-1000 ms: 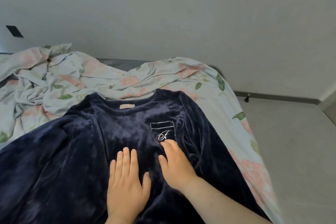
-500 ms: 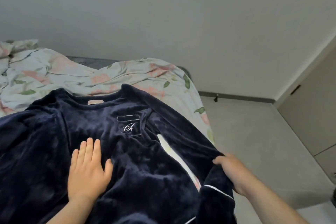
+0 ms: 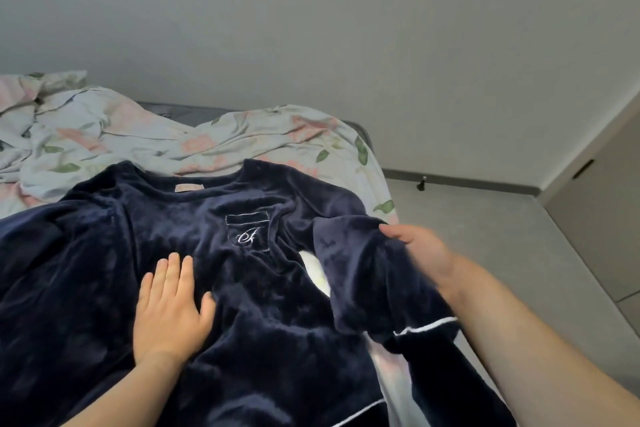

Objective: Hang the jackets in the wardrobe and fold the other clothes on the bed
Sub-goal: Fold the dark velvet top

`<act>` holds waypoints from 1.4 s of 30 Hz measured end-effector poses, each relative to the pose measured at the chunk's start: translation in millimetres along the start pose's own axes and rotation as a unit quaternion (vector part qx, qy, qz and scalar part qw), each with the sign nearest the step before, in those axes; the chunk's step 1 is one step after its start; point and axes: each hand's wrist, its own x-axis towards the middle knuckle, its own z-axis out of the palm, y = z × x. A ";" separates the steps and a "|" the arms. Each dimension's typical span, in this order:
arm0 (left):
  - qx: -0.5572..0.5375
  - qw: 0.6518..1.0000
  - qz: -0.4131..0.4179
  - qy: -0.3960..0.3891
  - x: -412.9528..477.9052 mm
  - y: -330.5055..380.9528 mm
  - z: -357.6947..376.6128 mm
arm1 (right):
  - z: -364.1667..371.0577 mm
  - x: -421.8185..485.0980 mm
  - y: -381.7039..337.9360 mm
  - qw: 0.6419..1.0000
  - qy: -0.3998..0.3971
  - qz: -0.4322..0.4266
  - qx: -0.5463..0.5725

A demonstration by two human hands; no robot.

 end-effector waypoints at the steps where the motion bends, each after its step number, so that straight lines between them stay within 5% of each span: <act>1: 0.002 1.000 0.000 0.002 0.2 -0.1 0.3 | 25.8 4.0 7.8 0.997 -0.021 0.018 -0.066; 4: 0.006 1.000 0.002 0.007 -0.8 0.8 1.0 | 91.5 16.8 49.3 0.935 -0.002 0.035 -0.354; 7: 0.011 1.000 0.000 0.014 -0.3 -1.0 0.9 | 112.0 22.2 89.9 0.856 -0.022 0.034 -0.516; 10: 0.009 1.000 0.000 0.019 0.5 -3.0 4.1 | 88.7 1.0 96.6 0.891 0.017 -0.056 -0.451; 12: 0.008 1.000 0.001 0.019 2.9 -3.2 8.1 | 58.4 -16.1 103.9 0.915 0.123 -0.117 -0.366; 14: 0.009 1.000 -0.002 0.023 5.8 -3.6 10.9 | 29.3 -34.7 123.6 0.893 0.223 -0.127 -0.370; 17: 0.009 1.000 -0.005 0.020 6.8 -1.2 4.2 | 9.7 -58.5 166.3 0.871 0.214 -0.066 -0.436; 21: -0.067 0.998 -0.021 -0.001 -4.4 16.1 -26.6 | 4.7 -65.8 190.7 0.754 0.221 -0.078 -0.614; 23: -0.203 0.978 -0.045 0.006 -37.8 30.8 -46.7 | 3.4 -65.7 189.7 0.770 0.225 -0.062 -0.594; 25: -0.312 0.949 -0.052 0.011 -93.6 47.9 -61.6 | 3.1 -67.4 185.0 0.822 0.207 -0.032 -0.530; 31: -0.429 0.841 -0.208 -0.255 -187.3 92.1 -85.9 | 11.6 -75.1 167.2 0.896 0.136 -0.001 -0.423; 36: -0.665 0.659 -0.227 -0.268 -170.6 93.3 -96.0 | 8.1 -85.7 169.5 0.974 0.119 -0.003 -0.191; 37: -0.680 0.645 -0.223 -0.266 -169.0 92.2 -97.6 | 8.1 -88.9 172.7 0.979 0.134 -0.005 -0.155; 42: -0.488 0.780 -0.210 -0.331 -177.0 81.5 -87.4 | 7.4 -100.9 188.3 0.948 0.157 0.069 -0.269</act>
